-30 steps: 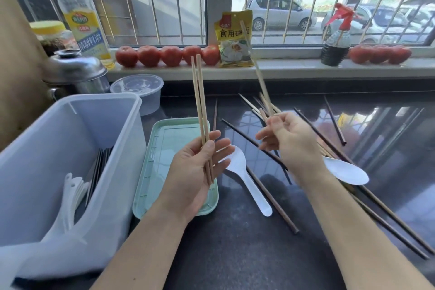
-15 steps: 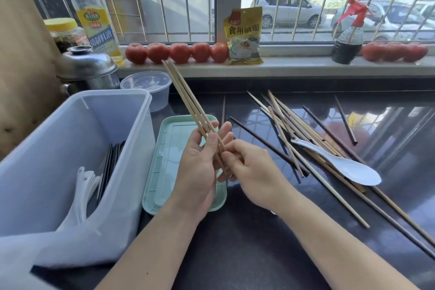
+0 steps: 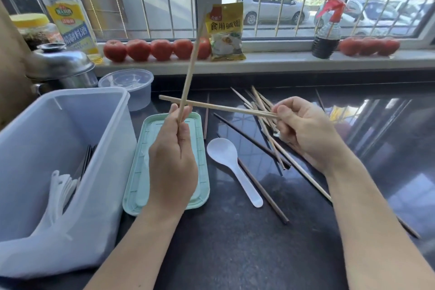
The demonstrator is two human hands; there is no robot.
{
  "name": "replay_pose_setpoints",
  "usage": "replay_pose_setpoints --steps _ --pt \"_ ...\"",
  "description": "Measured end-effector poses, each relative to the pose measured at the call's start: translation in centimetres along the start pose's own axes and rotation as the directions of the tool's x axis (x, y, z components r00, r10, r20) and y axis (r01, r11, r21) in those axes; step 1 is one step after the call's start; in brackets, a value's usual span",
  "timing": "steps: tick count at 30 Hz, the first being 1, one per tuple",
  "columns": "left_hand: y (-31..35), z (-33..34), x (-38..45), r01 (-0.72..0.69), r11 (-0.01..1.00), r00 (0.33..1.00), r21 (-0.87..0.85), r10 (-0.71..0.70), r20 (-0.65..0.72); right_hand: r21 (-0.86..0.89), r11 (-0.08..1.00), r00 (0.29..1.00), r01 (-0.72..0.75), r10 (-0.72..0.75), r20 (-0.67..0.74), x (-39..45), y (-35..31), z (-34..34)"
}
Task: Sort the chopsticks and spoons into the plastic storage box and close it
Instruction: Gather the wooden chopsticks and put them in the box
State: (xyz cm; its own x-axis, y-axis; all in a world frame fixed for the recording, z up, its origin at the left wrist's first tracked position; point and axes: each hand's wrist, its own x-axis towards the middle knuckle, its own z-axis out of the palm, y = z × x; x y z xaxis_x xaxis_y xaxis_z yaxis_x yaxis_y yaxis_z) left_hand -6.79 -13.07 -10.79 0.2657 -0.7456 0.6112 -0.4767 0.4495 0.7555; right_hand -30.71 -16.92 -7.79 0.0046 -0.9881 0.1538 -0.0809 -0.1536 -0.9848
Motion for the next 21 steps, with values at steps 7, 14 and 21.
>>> replay_pose_setpoints --steps 7,14,21 --pt "-0.5 -0.6 0.2 -0.063 0.994 0.989 0.091 0.074 -0.126 -0.275 0.954 0.990 0.118 -0.136 -0.046 -0.7 -0.8 -2.0" --pt "-0.8 -0.1 0.1 -0.090 0.990 0.960 0.112 0.056 0.275 -0.050 0.981 0.982 0.190 -0.190 0.001 -1.1 -1.5 -1.6" --pt "0.3 0.2 -0.6 0.238 0.967 0.714 -0.089 -0.112 0.692 0.030 0.981 0.972 0.191 -0.185 -0.142 -0.8 -1.3 -0.4"
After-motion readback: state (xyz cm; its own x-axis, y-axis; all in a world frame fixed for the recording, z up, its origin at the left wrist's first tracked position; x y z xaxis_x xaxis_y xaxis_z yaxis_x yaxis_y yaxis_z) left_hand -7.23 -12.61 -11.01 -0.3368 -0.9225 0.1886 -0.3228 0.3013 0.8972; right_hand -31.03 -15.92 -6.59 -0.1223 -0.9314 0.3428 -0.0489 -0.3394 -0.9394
